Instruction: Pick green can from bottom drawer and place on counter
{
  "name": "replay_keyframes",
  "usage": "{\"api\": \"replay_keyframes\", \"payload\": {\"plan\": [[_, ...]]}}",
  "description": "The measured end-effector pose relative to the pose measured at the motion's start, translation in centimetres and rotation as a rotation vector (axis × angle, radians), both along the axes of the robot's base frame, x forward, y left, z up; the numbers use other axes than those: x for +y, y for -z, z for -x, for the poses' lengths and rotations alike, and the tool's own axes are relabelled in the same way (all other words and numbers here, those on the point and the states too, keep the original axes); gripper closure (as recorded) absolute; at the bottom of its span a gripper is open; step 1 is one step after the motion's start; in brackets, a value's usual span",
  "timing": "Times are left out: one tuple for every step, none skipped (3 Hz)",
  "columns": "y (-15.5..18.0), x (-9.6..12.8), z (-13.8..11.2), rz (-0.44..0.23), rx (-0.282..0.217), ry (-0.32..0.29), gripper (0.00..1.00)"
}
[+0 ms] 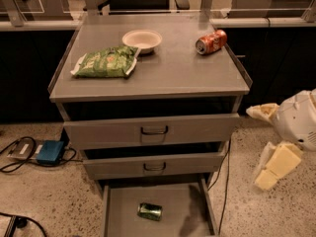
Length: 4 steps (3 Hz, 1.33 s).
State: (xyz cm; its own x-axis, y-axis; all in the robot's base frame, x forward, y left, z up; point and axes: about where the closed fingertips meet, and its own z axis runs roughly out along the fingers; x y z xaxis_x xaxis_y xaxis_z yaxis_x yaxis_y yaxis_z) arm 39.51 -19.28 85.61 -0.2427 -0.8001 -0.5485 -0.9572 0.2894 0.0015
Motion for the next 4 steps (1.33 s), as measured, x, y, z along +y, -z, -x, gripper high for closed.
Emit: {"api": "replay_keyframes", "payload": {"plan": [[2.4, 0.5, 0.8, -0.034, 0.005, -0.007, 0.0], [6.0, 2.0, 1.4, -0.027, 0.046, -0.029, 0.0], [6.0, 2.0, 1.4, -0.027, 0.046, -0.029, 0.0], [7.4, 4.1, 1.9, -0.074, 0.065, -0.07, 0.0]]}}
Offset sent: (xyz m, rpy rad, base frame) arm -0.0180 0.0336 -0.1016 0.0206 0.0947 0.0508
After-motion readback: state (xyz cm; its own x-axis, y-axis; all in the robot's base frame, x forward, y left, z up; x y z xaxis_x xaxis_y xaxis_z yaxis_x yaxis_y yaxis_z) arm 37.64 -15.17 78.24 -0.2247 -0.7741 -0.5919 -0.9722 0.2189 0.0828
